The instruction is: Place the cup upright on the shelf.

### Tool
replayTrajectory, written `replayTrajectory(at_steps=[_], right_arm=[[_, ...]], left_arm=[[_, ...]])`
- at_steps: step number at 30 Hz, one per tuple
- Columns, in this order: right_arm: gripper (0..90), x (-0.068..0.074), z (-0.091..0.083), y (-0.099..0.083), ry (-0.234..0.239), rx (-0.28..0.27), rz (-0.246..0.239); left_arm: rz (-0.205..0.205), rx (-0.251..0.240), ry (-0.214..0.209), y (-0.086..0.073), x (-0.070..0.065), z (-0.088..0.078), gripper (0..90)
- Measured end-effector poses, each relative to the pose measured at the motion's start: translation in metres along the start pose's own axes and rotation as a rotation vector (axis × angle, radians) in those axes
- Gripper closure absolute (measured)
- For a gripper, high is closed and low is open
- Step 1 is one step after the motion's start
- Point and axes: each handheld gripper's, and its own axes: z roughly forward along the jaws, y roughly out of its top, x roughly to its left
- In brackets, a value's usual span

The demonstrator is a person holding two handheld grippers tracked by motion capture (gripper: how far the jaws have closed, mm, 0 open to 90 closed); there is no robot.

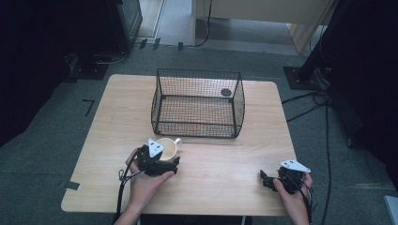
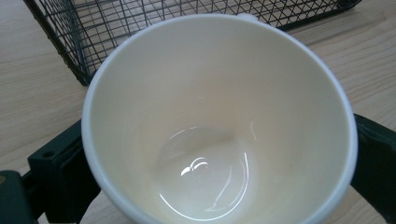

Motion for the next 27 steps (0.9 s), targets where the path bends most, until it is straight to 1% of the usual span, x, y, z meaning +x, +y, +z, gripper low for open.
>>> replayTrajectory(at_steps=[3,7,8,9,10,11,14,16,18,22,27], right_arm=[[0.6,0.000,0.000,0.000,0.000,0.000,0.000],[0.6,0.000,0.000,0.000,0.000,0.000,0.000],[0.6,0.000,0.000,0.000,0.000,0.000,0.000],[0.6,0.000,0.000,0.000,0.000,0.000,0.000],[0.6,0.000,0.000,0.000,0.000,0.000,0.000],[0.6,0.000,0.000,0.000,0.000,0.000,0.000],[0.6,0.000,0.000,0.000,0.004,0.000,-0.005],[0.5,-0.001,0.000,0.000,0.009,0.000,-0.008],[0.5,-0.001,0.000,0.000,0.009,0.000,-0.008],[0.5,-0.001,0.000,0.000,0.009,0.000,-0.008],[0.5,-0.001,0.000,0.000,0.009,0.000,-0.008]], left_arm=[[-0.004,0.016,0.001,0.001,0.001,0.005,0.0],[-0.013,0.022,-0.001,0.003,0.001,0.009,0.0],[-0.012,0.020,0.002,0.003,0.001,0.009,1.2],[-0.012,0.014,0.010,0.003,0.001,0.008,4.7],[-0.010,0.011,0.014,0.004,0.001,0.007,8.8],[-0.001,0.012,0.012,0.004,0.001,0.007,9.7],[0.016,0.016,0.007,0.004,0.001,0.006,10.2],[0.016,0.015,0.006,0.004,0.002,0.006,10.4],[0.025,0.021,0.005,0.005,0.002,0.005,10.5],[0.027,0.017,-0.008,0.009,0.000,-0.001,10.6],[0.031,-0.012,-0.018,0.019,-0.004,-0.012,10.6]])
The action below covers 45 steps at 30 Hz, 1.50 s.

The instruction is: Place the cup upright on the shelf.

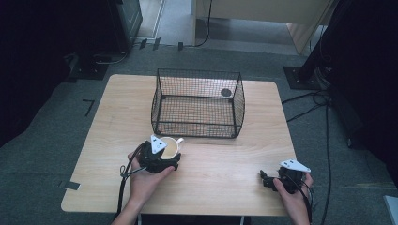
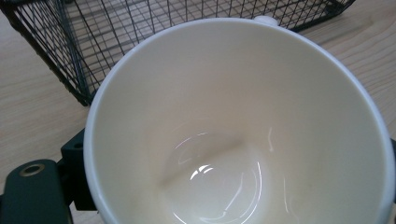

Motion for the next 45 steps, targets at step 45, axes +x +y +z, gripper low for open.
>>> replayTrajectory(at_steps=[45], right_arm=[[0.5,0.000,0.000,0.000,0.000,-0.001,0.002]], left_arm=[[0.005,-0.156,-0.004,0.110,0.009,-0.005,10.6]])
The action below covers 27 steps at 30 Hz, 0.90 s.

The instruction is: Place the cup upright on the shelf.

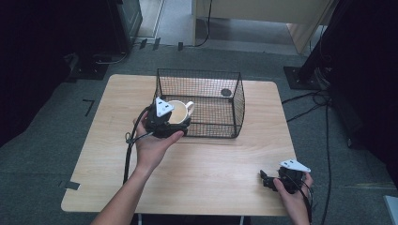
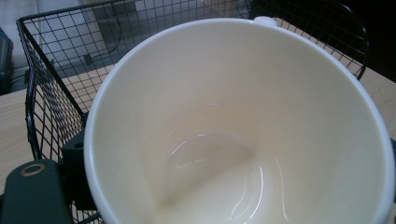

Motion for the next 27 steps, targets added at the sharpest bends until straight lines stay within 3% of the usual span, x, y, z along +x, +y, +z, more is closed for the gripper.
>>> replayTrajectory(at_steps=[3,14,19,27], right_arm=[[0.5,0.000,0.000,0.000,0.001,0.000,0.000],[0.5,0.000,0.000,0.000,0.001,0.000,0.000],[0.5,0.000,0.000,0.000,0.001,0.000,0.000],[0.5,0.000,0.000,0.000,0.001,0.000,0.000]], left_arm=[[-0.008,-0.030,0.007,0.003,0.002,0.007,10.6],[-0.007,-0.021,0.034,0.015,0.014,0.036,10.6],[-0.029,-0.022,0.034,0.021,0.021,0.048,10.6],[0.005,0.018,0.056,0.029,0.021,0.070,10.6]])
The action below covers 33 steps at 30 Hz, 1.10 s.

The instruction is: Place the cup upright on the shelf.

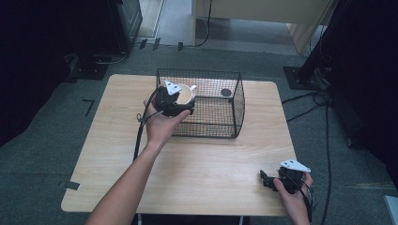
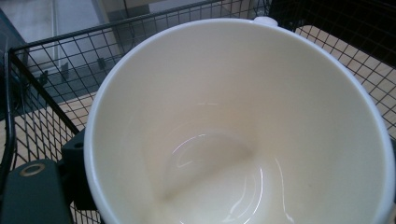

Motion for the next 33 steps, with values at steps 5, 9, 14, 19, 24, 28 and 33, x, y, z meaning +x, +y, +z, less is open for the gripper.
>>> replayTrajectory(at_steps=[5,9,14,19,24,28,33], right_arm=[[0.5,0.000,0.000,0.000,0.000,0.000,0.000],[0.5,0.000,0.000,0.000,0.000,0.000,0.000],[0.5,0.000,0.000,0.000,0.000,0.000,0.000],[0.5,0.000,0.000,0.000,0.000,0.000,0.000],[0.5,0.000,0.000,0.000,0.000,0.000,0.000],[0.5,0.000,0.000,0.000,0.000,0.000,0.000],[0.5,0.000,0.000,0.000,0.000,0.000,0.000]], left_arm=[[0.002,0.025,0.014,0.003,0.002,0.015,10.7],[0.001,0.041,0.011,0.004,0.005,0.022,10.6],[-0.012,0.045,0.022,0.008,0.010,0.034,10.7],[-0.010,0.054,0.024,0.012,0.015,0.041,10.6],[0.026,0.073,0.039,0.015,0.016,0.053,10.6],[0.052,0.091,0.041,0.014,0.012,0.063,10.6],[0.060,0.113,0.030,0.010,0.009,0.075,10.6]])
